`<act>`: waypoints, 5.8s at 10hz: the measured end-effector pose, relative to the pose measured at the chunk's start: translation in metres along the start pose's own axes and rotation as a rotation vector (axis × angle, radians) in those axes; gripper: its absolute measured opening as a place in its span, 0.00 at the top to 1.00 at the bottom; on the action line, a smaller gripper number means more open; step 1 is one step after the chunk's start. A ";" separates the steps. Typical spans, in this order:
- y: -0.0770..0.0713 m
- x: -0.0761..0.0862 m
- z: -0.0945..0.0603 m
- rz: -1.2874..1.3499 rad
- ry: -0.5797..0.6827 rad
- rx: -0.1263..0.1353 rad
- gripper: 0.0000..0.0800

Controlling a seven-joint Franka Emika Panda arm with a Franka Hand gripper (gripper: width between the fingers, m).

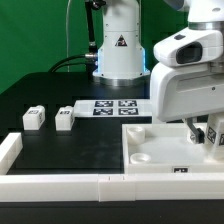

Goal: Assemble one leg

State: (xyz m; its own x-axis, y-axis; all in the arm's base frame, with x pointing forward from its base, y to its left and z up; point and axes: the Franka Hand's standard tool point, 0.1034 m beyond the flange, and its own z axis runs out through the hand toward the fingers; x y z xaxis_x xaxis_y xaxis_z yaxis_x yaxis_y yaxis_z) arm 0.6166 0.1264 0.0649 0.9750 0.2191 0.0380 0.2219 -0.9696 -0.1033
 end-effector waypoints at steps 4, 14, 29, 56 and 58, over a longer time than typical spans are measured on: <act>0.002 0.000 0.000 -0.051 0.000 0.001 0.33; 0.012 -0.002 0.000 0.630 0.031 0.001 0.65; -0.002 -0.001 0.003 0.566 0.021 0.045 0.19; 0.014 0.003 0.007 1.490 0.015 0.018 0.66; 0.013 0.003 0.007 1.416 0.016 0.018 0.65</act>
Offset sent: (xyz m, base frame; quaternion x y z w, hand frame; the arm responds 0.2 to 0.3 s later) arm 0.0000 0.0000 0.0000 0.0000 0.0000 0.0000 1.0000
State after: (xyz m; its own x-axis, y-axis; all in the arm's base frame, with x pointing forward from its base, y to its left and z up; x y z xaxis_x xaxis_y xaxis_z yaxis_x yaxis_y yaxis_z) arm 0.6228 0.1154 0.0567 0.3699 -0.9241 -0.0960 -0.9284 -0.3638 -0.0755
